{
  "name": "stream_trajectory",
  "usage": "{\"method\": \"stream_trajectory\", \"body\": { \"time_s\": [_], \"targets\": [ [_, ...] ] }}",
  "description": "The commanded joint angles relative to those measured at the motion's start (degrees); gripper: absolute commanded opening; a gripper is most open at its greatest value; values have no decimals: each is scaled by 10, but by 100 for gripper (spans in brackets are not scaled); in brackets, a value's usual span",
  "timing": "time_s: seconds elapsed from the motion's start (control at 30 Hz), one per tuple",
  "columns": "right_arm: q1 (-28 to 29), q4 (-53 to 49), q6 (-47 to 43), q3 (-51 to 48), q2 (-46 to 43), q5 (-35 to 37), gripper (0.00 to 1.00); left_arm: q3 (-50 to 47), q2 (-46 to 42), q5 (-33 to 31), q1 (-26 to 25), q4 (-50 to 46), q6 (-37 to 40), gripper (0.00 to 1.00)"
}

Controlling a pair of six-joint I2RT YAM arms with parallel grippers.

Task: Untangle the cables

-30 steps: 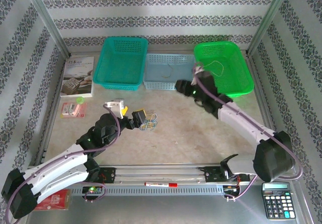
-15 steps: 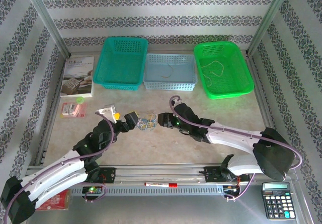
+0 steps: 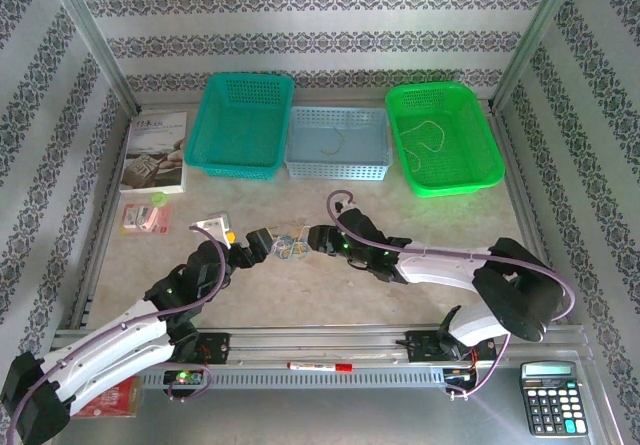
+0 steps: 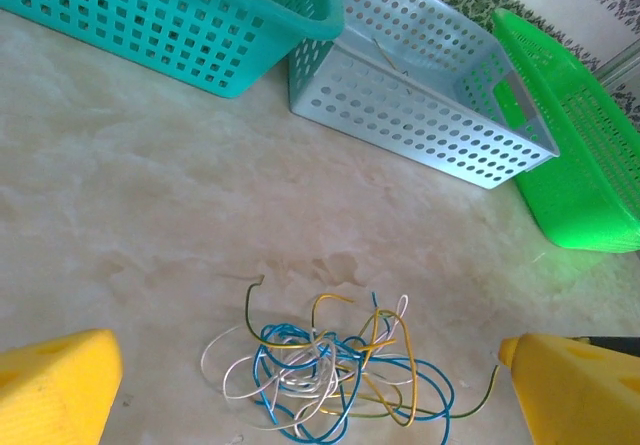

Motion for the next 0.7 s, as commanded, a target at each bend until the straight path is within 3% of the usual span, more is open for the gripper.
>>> {"method": "stream_trajectory", "body": {
  "time_s": [0.0, 0.3, 0.4, 0.57, 0.67],
  "targets": [
    [11, 44, 23, -5, 16, -14, 52, 4, -4, 2, -7, -14, -7, 100],
    [17, 63, 32, -10, 39, -16, 40, 5, 3, 9, -7, -6, -1, 100],
    [17, 63, 28, -13, 40, -10, 30, 5, 4, 13, -7, -2, 1, 100],
    [14, 56, 13, -15, 32, -4, 4, 8, 5, 20, -7, -1, 12, 100],
    [11, 41, -4, -14, 15, -2, 0, 11, 7, 25, -7, -1, 20, 100]
  ]
}}
